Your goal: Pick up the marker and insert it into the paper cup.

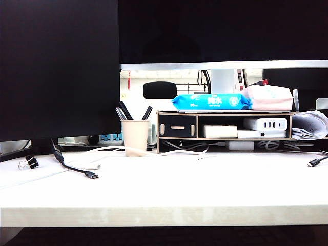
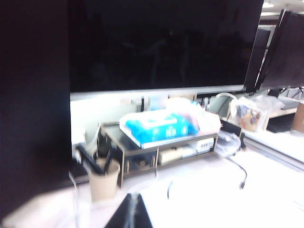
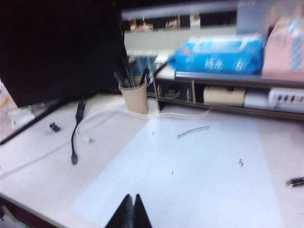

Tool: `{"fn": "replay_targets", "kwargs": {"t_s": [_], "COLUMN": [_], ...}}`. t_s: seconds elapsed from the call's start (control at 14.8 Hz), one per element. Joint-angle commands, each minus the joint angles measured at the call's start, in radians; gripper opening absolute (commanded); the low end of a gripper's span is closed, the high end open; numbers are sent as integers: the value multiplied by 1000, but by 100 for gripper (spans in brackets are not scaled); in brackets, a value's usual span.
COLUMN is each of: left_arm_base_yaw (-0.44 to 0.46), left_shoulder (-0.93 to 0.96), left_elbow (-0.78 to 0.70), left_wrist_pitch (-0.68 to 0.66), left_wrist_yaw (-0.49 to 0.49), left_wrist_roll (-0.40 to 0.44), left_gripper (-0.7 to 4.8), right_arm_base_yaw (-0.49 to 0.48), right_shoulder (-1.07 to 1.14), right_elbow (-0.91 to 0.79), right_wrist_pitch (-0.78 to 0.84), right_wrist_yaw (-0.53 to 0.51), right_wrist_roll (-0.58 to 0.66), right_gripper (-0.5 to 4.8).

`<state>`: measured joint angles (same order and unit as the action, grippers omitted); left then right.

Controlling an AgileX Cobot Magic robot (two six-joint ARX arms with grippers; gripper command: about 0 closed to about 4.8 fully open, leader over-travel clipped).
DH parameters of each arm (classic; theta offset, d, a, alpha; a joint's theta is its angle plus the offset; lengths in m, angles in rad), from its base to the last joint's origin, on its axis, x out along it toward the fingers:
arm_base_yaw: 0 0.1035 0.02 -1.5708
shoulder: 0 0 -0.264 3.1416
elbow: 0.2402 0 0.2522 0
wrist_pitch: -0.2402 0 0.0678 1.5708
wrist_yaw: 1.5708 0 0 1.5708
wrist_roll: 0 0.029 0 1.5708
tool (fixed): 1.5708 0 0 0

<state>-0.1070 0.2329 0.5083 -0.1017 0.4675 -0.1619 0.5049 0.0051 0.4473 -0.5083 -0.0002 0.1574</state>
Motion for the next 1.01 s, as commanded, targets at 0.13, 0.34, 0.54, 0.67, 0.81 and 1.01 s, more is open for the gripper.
{"fn": "replay_targets", "kwargs": {"t_s": [0.13,0.34,0.54,0.67,0.81,1.01], "left_arm_base_yaw": [0,0,0,0,0,0], "left_shoulder": [-22,-24,-24,-23,-24,-23], "left_elbow": [-2,-45,-130,-209,-272,-344], "left_wrist_pitch": [-127,-109,-43,44,94,111], "left_wrist_yaw": [-8,-123,-142,-190,-225,-233], "left_wrist_roll": [-2,16,15,2,-14,-3], "left_gripper": [-5,-5,-5,-5,-5,-5], "right_arm_base_yaw": [0,0,0,0,0,-2], "right_shoulder": [-1,-1,-2,-2,-2,-2], "right_elbow": [-111,-213,-295,-340,-372,-406], "right_wrist_pitch": [166,293,391,450,477,525], "right_wrist_yaw": [-2,-2,-3,-2,-2,8], "right_wrist_roll": [8,8,8,7,7,2], "right_gripper": [-1,-1,-1,-1,-1,-1]}}
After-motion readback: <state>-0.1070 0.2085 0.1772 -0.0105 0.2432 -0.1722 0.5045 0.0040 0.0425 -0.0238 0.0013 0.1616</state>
